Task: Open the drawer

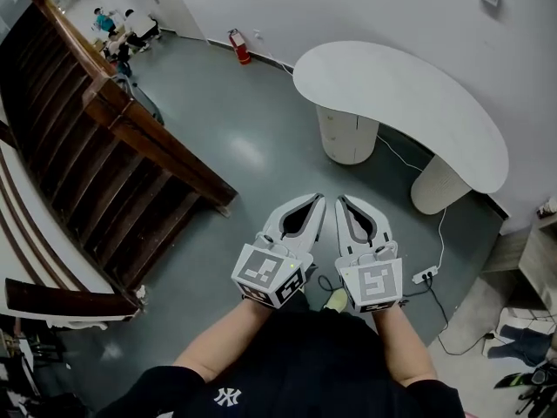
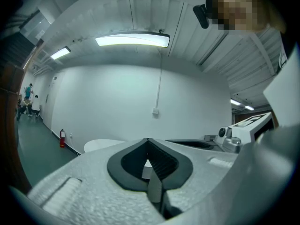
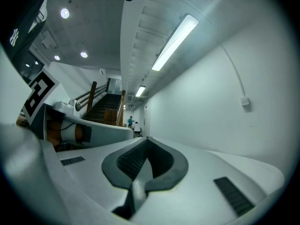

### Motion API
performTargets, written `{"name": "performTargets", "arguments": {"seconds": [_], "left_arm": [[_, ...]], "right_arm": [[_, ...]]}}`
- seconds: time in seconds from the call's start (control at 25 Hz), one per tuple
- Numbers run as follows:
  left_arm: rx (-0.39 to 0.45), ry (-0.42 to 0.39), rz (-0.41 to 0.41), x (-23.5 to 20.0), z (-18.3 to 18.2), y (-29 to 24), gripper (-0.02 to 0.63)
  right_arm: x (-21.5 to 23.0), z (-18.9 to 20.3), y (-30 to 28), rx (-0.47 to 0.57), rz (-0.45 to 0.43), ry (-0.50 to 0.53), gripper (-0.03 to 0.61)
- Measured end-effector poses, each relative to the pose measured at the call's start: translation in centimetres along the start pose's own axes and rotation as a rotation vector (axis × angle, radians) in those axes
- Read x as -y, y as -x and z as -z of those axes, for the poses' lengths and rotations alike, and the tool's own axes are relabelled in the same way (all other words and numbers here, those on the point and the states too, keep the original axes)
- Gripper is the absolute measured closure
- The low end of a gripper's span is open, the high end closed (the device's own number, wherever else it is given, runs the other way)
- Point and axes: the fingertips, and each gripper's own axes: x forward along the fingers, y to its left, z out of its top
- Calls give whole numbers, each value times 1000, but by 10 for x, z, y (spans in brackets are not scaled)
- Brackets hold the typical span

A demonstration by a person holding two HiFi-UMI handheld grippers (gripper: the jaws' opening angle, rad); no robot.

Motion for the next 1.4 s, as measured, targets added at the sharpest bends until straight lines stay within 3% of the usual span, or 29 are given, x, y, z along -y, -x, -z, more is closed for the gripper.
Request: {"name": "performTargets", "arguments": {"seconds": [0.32, 0.52, 0.72, 0.92, 1.04, 1.24, 1.4], "left_arm": [[7, 21, -15, -48, 9, -17, 607], [7, 63, -10, -111, 14, -39, 607], [-5, 65, 31, -181, 11, -81, 607], [-8, 77, 85, -256, 14, -118, 607], [-22, 93, 122, -289, 24, -146, 607], [-48, 143, 175, -320, 45, -186, 607], [-47, 161, 173, -334, 64, -213, 607]], "right_arm": [[0, 18, -46, -41, 1, 12, 563], [-9, 30, -107, -72, 2, 92, 564], [-1, 42, -189, -104, 13, 56, 564], [1, 57, -266, -136, 36, -48, 563], [21, 76, -303, -136, 71, -161, 563], [50, 98, -336, -66, 82, -380, 561], [74, 128, -353, -60, 108, -520, 561]]}}
